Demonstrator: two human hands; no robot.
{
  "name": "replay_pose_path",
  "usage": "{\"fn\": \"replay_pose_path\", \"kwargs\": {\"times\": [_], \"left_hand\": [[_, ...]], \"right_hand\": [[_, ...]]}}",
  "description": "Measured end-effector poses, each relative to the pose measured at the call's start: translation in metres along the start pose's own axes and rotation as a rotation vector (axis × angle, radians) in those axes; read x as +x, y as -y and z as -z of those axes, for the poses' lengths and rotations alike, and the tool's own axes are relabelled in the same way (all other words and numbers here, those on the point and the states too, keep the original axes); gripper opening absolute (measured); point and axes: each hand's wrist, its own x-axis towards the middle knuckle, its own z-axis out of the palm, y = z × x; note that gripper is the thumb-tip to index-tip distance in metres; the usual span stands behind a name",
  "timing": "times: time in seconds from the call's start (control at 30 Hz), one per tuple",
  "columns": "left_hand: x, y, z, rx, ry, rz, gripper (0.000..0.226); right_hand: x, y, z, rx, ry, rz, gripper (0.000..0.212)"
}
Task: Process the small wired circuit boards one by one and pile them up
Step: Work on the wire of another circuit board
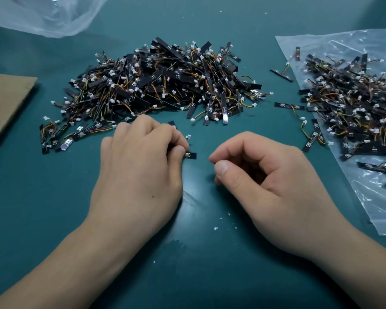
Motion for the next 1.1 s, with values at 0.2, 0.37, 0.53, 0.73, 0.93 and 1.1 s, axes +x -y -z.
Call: {"fn": "replay_pose_path", "kwargs": {"times": [0.2, 0.37, 0.53, 0.73, 0.93, 1.1], "left_hand": [[-0.003, -0.008, 0.007, -0.133, -0.119, -0.155, 0.009], [-0.006, -0.009, 0.007, -0.218, -0.079, -0.361, 0.008], [-0.006, -0.006, 0.008, -0.346, -0.078, -0.342, 0.005], [-0.005, -0.009, 0.011, -0.439, -0.031, -0.262, 0.006], [-0.006, -0.010, 0.011, -0.490, -0.005, -0.233, 0.010], [-0.006, -0.010, 0.010, -0.545, 0.055, -0.182, 0.008]], "right_hand": [[0.001, 0.000, 0.000, 0.055, -0.026, -0.019, 0.015], [0.003, 0.000, -0.001, -0.019, 0.023, -0.006, 0.015], [0.001, -0.001, -0.001, -0.041, -0.031, 0.048, 0.006], [0.001, -0.003, -0.002, 0.015, -0.093, 0.052, 0.005], [0.001, -0.002, 0.000, 0.080, -0.135, 0.029, 0.006], [0.003, -0.004, 0.000, 0.155, -0.199, 0.002, 0.009]]}}
